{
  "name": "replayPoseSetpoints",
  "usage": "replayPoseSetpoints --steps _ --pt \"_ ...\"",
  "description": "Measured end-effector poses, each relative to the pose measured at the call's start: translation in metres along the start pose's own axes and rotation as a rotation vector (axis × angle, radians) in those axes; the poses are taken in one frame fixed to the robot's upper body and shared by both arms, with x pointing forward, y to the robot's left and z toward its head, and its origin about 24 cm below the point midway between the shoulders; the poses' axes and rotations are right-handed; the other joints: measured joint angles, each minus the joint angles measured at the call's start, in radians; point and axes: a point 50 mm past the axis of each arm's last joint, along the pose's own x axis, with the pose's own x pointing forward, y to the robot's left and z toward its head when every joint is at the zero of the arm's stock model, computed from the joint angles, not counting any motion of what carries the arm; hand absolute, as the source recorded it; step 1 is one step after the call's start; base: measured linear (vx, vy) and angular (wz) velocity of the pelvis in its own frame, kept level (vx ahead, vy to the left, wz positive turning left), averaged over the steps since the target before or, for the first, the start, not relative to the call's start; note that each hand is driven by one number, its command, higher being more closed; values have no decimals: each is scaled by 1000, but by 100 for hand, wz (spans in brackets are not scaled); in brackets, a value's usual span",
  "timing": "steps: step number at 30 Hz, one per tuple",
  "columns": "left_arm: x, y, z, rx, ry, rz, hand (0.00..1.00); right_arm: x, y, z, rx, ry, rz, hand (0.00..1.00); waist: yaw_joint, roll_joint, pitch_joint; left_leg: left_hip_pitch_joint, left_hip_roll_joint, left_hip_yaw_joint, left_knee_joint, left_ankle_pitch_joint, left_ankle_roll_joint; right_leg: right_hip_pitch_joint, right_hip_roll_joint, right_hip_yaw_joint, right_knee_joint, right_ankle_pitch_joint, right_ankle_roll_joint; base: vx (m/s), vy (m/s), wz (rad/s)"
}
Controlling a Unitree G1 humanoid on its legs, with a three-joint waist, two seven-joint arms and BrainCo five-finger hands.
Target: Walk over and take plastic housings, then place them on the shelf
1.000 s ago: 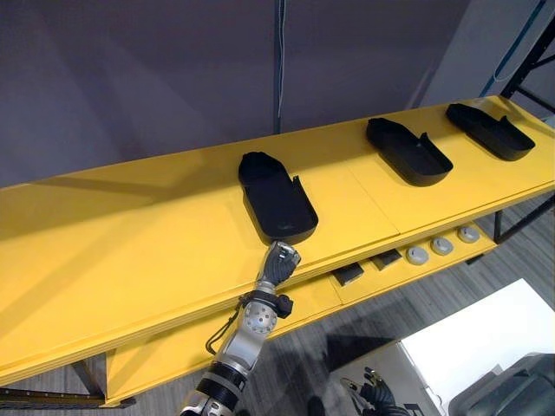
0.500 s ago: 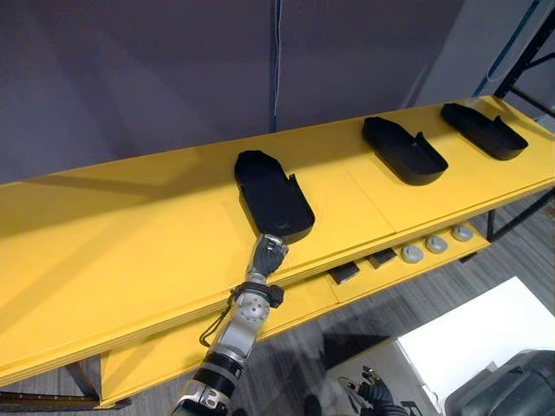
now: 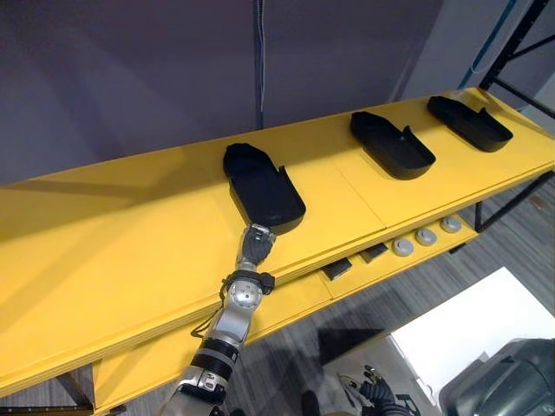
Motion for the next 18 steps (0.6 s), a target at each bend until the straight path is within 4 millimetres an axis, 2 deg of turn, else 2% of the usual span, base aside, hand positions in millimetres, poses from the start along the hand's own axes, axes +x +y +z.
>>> replayPoseSetpoints --steps 8,15,18 --pt "3 8 -2 -9 14 37 100 1 1 3 0 -8 2 0 -15 3 6 0 0 1 0 0 0 0 1 1 0 0 0 0 0 0" --pt "5 8 0 -56 22 60 100 1 0 4 0 -11 1 0 -14 9 10 3 0 0 0 0 0 2 1 0 0 0 0 0 0 0" --pt "-1 11 2 -93 11 74 100 2 0 6 -1 -15 1 0 -14 16 14 4 0 -1 0 0 0 4 1 0 1 1 -1 0 0 0"
